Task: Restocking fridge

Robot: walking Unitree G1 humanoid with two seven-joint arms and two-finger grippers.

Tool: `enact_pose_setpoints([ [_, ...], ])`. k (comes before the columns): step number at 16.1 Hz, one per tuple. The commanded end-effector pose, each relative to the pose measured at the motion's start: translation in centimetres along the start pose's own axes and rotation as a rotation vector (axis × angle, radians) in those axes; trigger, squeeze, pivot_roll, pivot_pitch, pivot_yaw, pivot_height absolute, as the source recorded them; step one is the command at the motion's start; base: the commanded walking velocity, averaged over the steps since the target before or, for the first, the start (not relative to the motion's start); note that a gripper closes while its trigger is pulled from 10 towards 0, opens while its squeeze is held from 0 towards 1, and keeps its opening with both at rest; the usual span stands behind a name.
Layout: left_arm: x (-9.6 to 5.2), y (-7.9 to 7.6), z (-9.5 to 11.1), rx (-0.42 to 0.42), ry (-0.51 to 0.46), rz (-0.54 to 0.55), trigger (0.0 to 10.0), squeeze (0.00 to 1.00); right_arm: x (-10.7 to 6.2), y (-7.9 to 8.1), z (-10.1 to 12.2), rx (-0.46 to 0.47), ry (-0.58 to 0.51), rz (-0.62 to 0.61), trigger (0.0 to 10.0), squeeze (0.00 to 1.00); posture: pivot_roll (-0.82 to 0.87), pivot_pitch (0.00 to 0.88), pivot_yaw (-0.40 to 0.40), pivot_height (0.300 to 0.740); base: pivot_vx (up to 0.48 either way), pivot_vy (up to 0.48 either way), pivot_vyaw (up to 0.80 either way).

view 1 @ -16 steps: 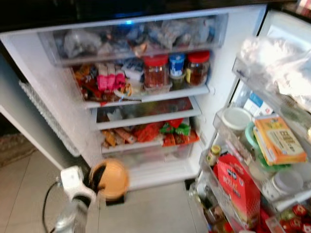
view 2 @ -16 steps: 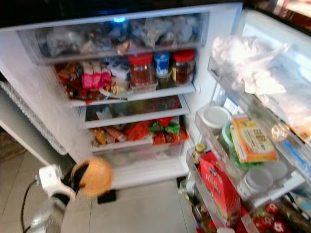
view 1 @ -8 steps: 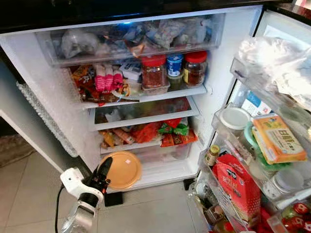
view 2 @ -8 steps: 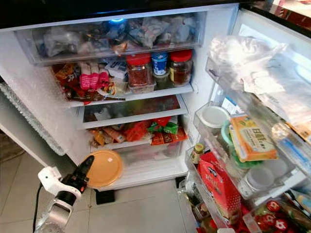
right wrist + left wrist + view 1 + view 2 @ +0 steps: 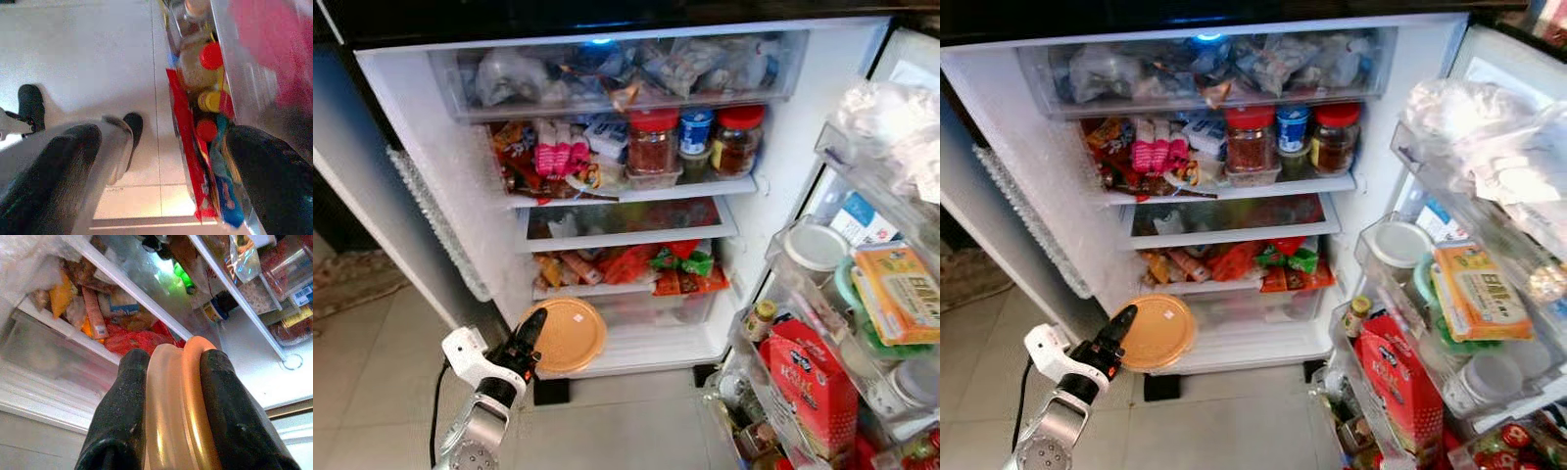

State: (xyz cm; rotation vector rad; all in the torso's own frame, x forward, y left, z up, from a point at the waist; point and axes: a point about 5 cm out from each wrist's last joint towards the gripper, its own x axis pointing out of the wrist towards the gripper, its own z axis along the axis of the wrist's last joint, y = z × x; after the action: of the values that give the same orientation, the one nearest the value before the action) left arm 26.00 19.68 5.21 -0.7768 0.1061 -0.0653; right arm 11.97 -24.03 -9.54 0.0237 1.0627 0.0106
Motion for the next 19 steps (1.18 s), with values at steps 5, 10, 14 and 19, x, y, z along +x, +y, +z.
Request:
enact_pose_setpoints([
  [5,0.3,-0.5,0.5,0.001,-0.008,-0.016,10.0,0.0,0.0,-0.1,0.1,-0.009,0.002,0.009,10.0,0.0,-0.02,0.089,-0.004,0.74,0.29,0.0,0.48],
  [10,0.4,-0.6,0.4,0.031,0.008,-0.027,10.0,0.0,0.0,0.0,0.2,0.003,-0.001,0.014,10.0,0.0,-0.02,0.088,-0.001,0.74,0.299,0.0,0.0],
  [14,0.7,-0.8,0.2,0.046,0.025,-0.037,10.0,0.0,0.0,0.2,0.1,0.008,0.0,0.032,10.0,0.0,-0.03,0.086,0.001,0.74,0.3,0.0,0.0],
  [19,0.7,-0.4,-0.7,0.057,0.091,-0.041,10.0,0.0,0.1,0.3,0.2,0.013,-0.001,0.051,10.0,0.0,-0.03,0.085,0.002,0.74,0.176,0.0,0.0],
])
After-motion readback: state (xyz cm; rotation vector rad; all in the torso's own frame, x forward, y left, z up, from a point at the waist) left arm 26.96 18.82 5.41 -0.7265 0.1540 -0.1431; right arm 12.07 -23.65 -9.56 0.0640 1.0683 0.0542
